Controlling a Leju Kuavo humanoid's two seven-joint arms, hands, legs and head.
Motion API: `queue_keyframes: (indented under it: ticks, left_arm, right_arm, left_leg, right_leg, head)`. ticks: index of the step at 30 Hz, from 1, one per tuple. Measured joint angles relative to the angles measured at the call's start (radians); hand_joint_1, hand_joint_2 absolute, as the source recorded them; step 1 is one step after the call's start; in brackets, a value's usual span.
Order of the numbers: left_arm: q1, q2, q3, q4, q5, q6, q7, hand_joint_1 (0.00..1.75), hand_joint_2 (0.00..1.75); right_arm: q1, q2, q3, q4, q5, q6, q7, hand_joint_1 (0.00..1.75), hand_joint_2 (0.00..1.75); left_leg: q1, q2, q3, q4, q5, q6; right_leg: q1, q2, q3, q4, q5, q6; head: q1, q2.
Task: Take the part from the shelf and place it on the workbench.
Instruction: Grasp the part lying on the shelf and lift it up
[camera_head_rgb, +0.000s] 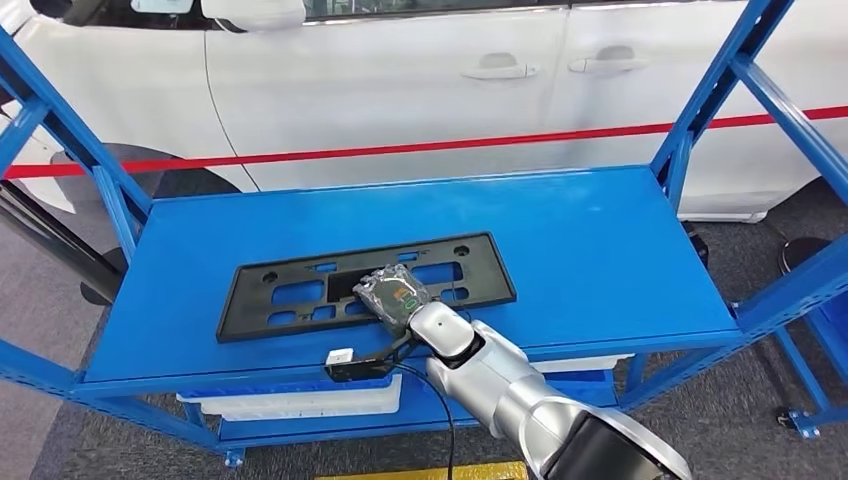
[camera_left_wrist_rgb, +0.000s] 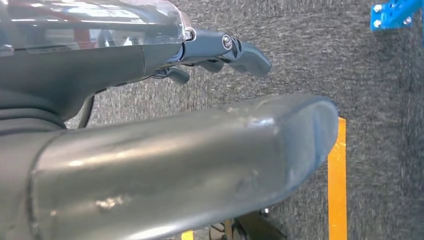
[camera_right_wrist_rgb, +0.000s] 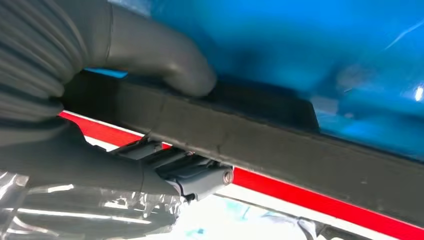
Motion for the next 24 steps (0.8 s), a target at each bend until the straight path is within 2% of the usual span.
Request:
queue_keyframes:
  ticks: [1, 2, 3, 5, 7, 8, 10, 12, 13, 15, 16, 17, 18, 19, 21, 23, 24]
  left_arm:
    - [0.001, 0.000, 0.003, 0.000, -0.002, 0.000, 0.001, 0.00, 0.00]
    - [0.002, 0.000, 0.006, 0.000, -0.005, 0.000, 0.002, 0.00, 0.00]
    - [0.003, 0.000, 0.009, 0.000, -0.007, 0.000, 0.003, 0.00, 0.00]
    - [0.004, 0.000, 0.014, 0.000, -0.009, 0.000, 0.004, 0.00, 0.00]
    - [0.003, 0.000, 0.016, 0.000, -0.009, 0.000, 0.004, 0.00, 0.00]
    - [0.003, 0.000, 0.016, 0.000, -0.010, 0.000, 0.004, 0.00, 0.00]
    - [0.002, 0.000, 0.016, 0.000, -0.010, 0.000, 0.005, 0.00, 0.00]
    - [0.002, -0.002, 0.016, 0.000, -0.011, 0.001, 0.006, 0.00, 0.00]
    - [0.002, -0.003, 0.017, 0.000, -0.011, 0.001, 0.007, 0.00, 0.00]
    - [0.002, -0.004, 0.019, 0.000, -0.013, 0.002, 0.009, 0.00, 0.00]
    - [0.002, -0.004, 0.021, 0.000, -0.015, 0.003, 0.009, 0.00, 0.00]
    - [0.002, -0.004, 0.022, 0.000, -0.016, 0.003, 0.010, 0.00, 0.00]
    - [0.003, -0.005, 0.024, 0.000, -0.018, 0.003, 0.010, 0.00, 0.00]
    - [0.003, -0.005, 0.027, 0.000, -0.019, 0.004, 0.011, 0.00, 0.00]
    - [0.004, -0.009, 0.035, 0.000, -0.022, 0.007, 0.011, 0.00, 0.00]
    - [0.005, -0.014, 0.047, 0.000, -0.023, 0.012, 0.008, 0.00, 0.00]
    - [0.006, -0.016, 0.054, 0.000, -0.023, 0.015, 0.006, 0.00, 0.00]
  right_arm:
    - [0.000, 0.001, -0.001, 0.005, -0.004, -0.001, 0.000, 1.75, 1.75]
    - [-0.001, 0.001, -0.003, 0.008, -0.007, -0.002, 0.000, 1.75, 1.75]
    - [-0.001, 0.001, -0.004, 0.011, -0.010, -0.003, 0.000, 1.75, 1.75]
    - [-0.004, 0.001, -0.007, 0.015, -0.014, -0.003, -0.001, 1.75, 1.75]
    - [-0.009, 0.001, -0.011, 0.018, -0.016, -0.004, -0.001, 1.75, 1.75]
    - [-0.011, 0.001, -0.014, 0.020, -0.016, -0.004, -0.001, 1.75, 1.75]
    - [-0.015, 0.001, -0.019, 0.023, -0.018, -0.004, -0.001, 1.75, 1.75]
    - [-0.017, 0.001, -0.024, 0.026, -0.023, -0.003, -0.001, 1.75, 1.75]
    - [-0.018, 0.001, -0.027, 0.028, -0.027, -0.002, -0.001, 1.75, 1.75]
    - [-0.016, 0.000, -0.034, 0.031, -0.038, -0.002, -0.003, 1.75, 1.75]
    - [-0.015, 0.000, -0.037, 0.032, -0.043, -0.002, -0.006, 1.75, 1.75]
    - [-0.015, 0.000, -0.041, 0.033, -0.050, -0.004, -0.011, 1.75, 1.75]
    - [-0.014, 0.000, -0.045, 0.033, -0.062, -0.008, -0.019, 1.75, 1.75]
    - [-0.014, 0.000, -0.051, 0.033, -0.081, -0.015, -0.032, 1.75, 1.75]
    - [-0.012, 0.001, -0.073, 0.016, -0.158, -0.032, -0.085, 1.75, 1.75]
    - [-0.003, 0.001, -0.105, -0.036, -0.278, -0.041, -0.164, 1.75, 1.75]
    - [0.007, 0.000, -0.123, -0.080, -0.354, -0.038, -0.208, 1.75, 1.75]
  left_leg:
    - [0.001, 0.000, -0.026, 0.057, -0.020, -0.003]
    - [0.001, 0.000, -0.039, 0.084, -0.021, -0.005]
    - [0.001, 0.000, -0.032, 0.070, -0.002, -0.005]
    - [0.002, 0.001, 0.028, -0.056, 0.068, -0.003]
    - [0.000, 0.002, 0.082, -0.169, 0.107, 0.005]
    - [-0.001, 0.001, 0.090, -0.189, 0.108, 0.011]
    - [-0.003, 0.000, 0.090, -0.192, 0.109, 0.024]
    - [0.000, 0.003, 0.091, -0.197, 0.114, 0.037]
    - [0.002, 0.005, 0.091, -0.200, 0.117, 0.043]
    - [0.002, 0.007, 0.087, -0.201, 0.119, 0.050]
    - [0.002, 0.007, 0.085, -0.201, 0.119, 0.051]
    - [0.002, 0.007, 0.084, -0.200, 0.119, 0.051]
    - [0.002, 0.006, 0.085, -0.200, 0.119, 0.051]
    - [0.002, 0.006, 0.087, -0.199, 0.118, 0.050]
    - [0.001, 0.004, 0.092, -0.198, 0.116, 0.045]
    - [0.001, 0.004, 0.095, -0.198, 0.113, 0.033]
    - [0.002, 0.005, 0.097, -0.199, 0.112, 0.025]
  right_leg:
    - [0.001, 0.000, 0.000, 0.000, -0.001, -0.001]
    - [0.001, 0.000, 0.001, 0.001, -0.001, -0.001]
    - [0.001, 0.000, 0.003, 0.002, -0.002, -0.001]
    - [0.001, 0.001, 0.006, 0.005, -0.006, 0.004]
    - [0.005, 0.004, 0.005, 0.012, -0.011, 0.012]
    - [0.007, 0.005, 0.003, 0.014, -0.011, 0.017]
    - [0.009, 0.007, 0.001, 0.014, -0.010, 0.026]
    - [0.007, 0.007, -0.007, 0.035, -0.027, 0.036]
    - [0.005, 0.007, -0.023, 0.072, -0.052, 0.041]
    - [0.001, 0.006, -0.083, 0.198, -0.118, 0.048]
    - [-0.001, 0.006, -0.113, 0.261, -0.143, 0.051]
    - [-0.002, 0.006, -0.130, 0.295, -0.149, 0.052]
    - [-0.003, 0.006, -0.128, 0.291, -0.135, 0.052]
    - [-0.004, 0.006, -0.106, 0.250, -0.106, 0.050]
    - [-0.001, 0.006, -0.032, 0.108, -0.042, 0.040]
    - [0.007, 0.006, 0.012, 0.020, -0.018, 0.030]
    - [0.011, 0.008, 0.015, 0.012, -0.020, 0.025]
  head:
    - [0.000, 0.000]
    - [0.000, 0.000]
    - [0.000, 0.000]
    - [0.000, 0.000]
    - [0.001, 0.000]
    - [0.001, 0.000]
    - [0.002, 0.000]
    - [0.003, 0.000]
    - [0.005, 0.000]
    - [0.008, 0.000]
    - [0.008, 0.000]
    - [0.008, 0.000]
    - [0.009, 0.000]
    - [0.009, 0.000]
    - [0.009, 0.000]
    - [0.008, 0.000]
    - [0.008, 0.000]
